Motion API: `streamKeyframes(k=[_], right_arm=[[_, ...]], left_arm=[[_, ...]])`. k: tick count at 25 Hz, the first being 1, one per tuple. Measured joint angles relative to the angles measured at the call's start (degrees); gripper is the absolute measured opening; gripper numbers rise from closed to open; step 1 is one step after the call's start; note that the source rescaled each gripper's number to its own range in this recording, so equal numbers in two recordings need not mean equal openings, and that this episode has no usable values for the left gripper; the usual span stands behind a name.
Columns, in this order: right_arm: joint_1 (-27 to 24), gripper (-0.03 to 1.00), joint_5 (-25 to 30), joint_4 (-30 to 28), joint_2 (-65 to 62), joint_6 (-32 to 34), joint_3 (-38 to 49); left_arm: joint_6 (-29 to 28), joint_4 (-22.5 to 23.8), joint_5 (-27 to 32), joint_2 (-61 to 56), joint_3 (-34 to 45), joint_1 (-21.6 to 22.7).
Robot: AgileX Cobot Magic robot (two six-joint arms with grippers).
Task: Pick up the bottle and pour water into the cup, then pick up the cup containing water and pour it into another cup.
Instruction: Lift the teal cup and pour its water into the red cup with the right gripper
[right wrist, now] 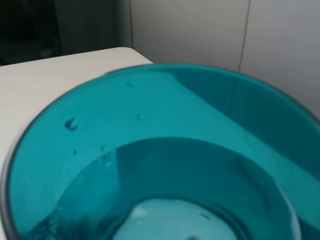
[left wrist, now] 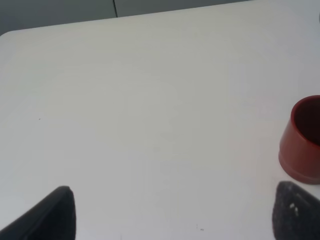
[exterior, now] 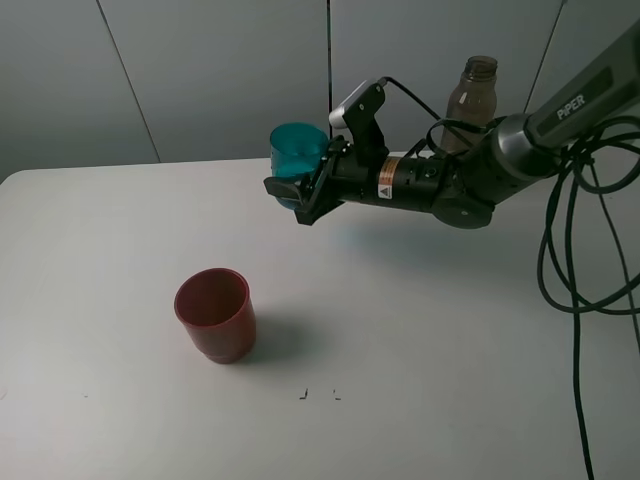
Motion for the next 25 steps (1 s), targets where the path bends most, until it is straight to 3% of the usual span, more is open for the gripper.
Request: streamKeyframes(k=[11, 18, 25], right_arm=[[0.0, 0.04, -0.5, -0.6, -3.98, -0.7, 5.04], [0.27, 0.04, 2.16, -2.07, -4.21, -3.04, 6.03], [6.25, 0.04, 10.57, 1.52, -5.33, -9.53, 5.92]], left_arm=[[-0.39, 0.0, 0.0, 0.0, 0.0, 0.0], [-0.39, 0.0, 0.0, 0.0, 0.0, 0.0], [-0.39, 0.0, 0.0, 0.0, 0.0, 0.0]])
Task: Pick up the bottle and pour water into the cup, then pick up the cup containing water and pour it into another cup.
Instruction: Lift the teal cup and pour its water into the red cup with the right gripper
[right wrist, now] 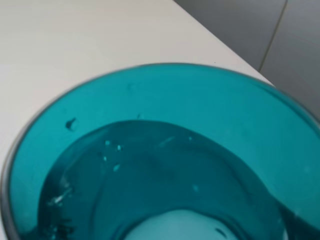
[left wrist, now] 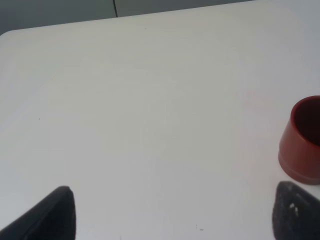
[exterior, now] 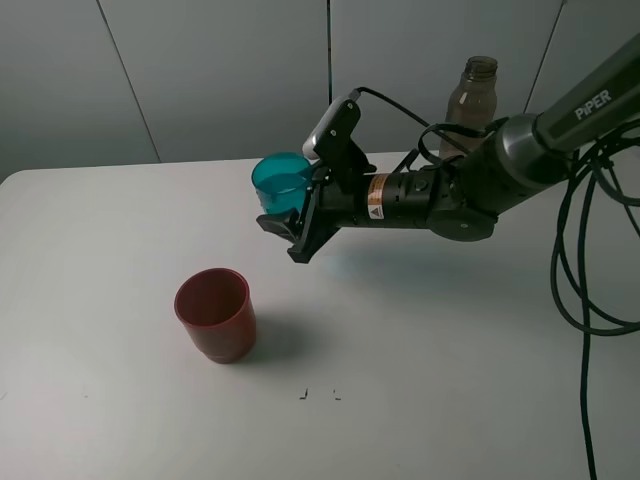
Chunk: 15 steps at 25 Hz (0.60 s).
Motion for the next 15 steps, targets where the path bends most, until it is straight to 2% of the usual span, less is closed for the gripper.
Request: streamKeyframes(k=[15], right_arm=[[3.87, 0.04, 2.18, 3.6, 0.0, -7.7, -1.67]], left_arm=[[0.0, 0.0, 0.0, 0.0, 0.0, 0.0]])
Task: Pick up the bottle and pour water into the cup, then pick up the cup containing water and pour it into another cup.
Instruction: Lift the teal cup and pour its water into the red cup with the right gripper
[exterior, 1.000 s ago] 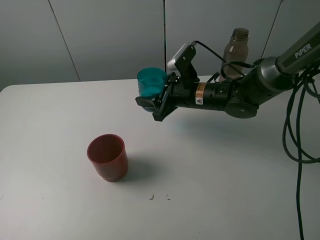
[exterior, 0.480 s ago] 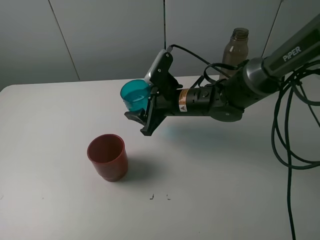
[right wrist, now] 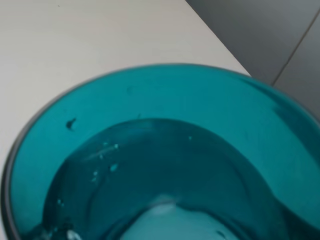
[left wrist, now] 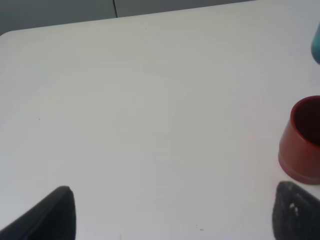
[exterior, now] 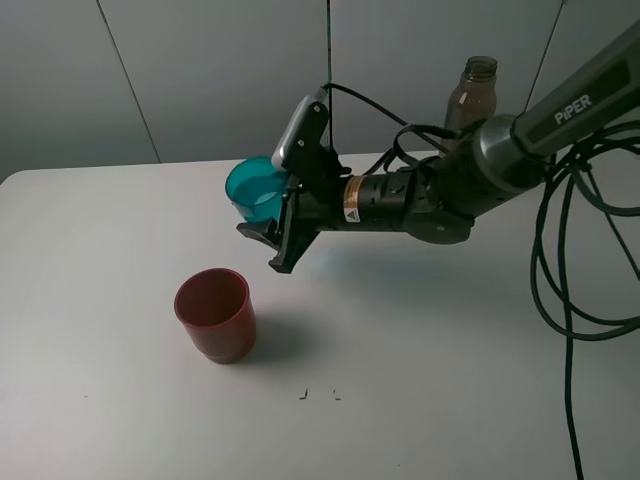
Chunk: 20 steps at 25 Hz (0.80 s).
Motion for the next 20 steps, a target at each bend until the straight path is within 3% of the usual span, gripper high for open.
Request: streamKeyframes(k=[20], right_arm=[[1.35, 0.04, 1.4, 3.86, 0.0, -9.41, 0.0]], left_arm=[[0.0, 0.0, 0.0, 0.0, 0.0, 0.0]])
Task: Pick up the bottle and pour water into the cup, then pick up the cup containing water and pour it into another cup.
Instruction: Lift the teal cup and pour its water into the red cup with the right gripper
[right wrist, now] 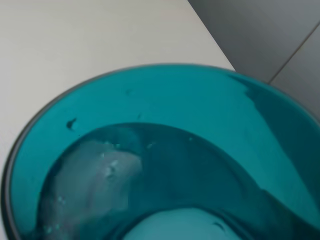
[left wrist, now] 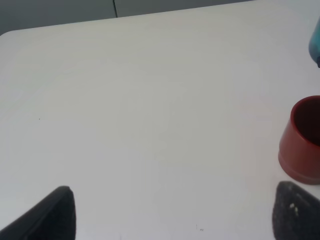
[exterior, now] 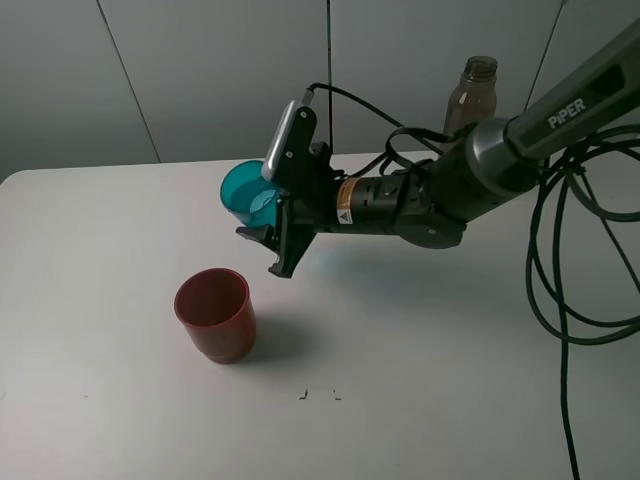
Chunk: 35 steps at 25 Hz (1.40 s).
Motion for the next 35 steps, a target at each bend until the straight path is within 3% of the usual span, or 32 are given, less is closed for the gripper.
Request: streamKeyframes(k=[19, 35], right_arm=[[3.95, 0.04, 3.09, 4.06, 0.0, -7.74, 0.0], [4.07, 0.04, 3.09, 5.72, 0.0, -20.71, 0.0]], left_arm=[[0.0, 3.23, 0.0, 0.0, 0.0, 0.0], [0.0, 3.36, 0.0, 0.0, 0.0, 0.0]])
